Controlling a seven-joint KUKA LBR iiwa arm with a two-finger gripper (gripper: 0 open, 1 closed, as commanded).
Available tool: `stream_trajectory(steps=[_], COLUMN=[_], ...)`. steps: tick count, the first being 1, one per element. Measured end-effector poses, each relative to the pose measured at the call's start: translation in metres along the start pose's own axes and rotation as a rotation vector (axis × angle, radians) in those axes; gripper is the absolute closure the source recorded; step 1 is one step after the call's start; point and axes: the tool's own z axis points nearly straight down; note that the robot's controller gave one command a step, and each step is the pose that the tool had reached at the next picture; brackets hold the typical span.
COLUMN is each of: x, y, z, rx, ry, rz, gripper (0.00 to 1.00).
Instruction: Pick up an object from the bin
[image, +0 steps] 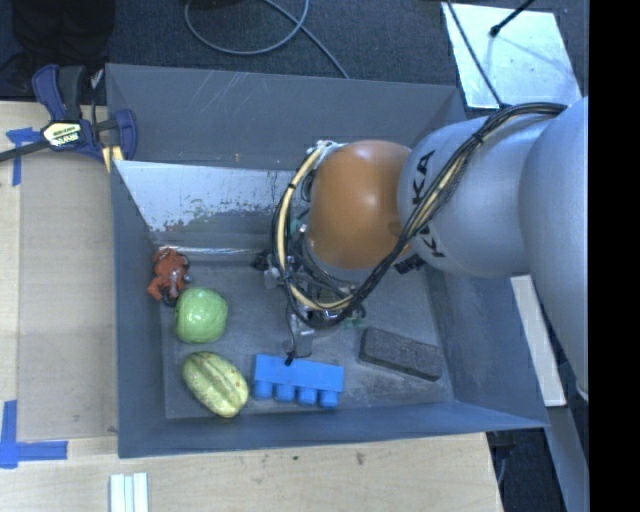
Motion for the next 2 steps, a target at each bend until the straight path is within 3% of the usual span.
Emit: stream_trajectory(steps=[1,2], x=[-0.003,-0.034], y=[0.019,-0.026], z=[0.008,0.003], rx=[-0.003,-0.005], ry=[0.002,-0.001], rz=[-0.271,-0.324], gripper=[0.00,0.00])
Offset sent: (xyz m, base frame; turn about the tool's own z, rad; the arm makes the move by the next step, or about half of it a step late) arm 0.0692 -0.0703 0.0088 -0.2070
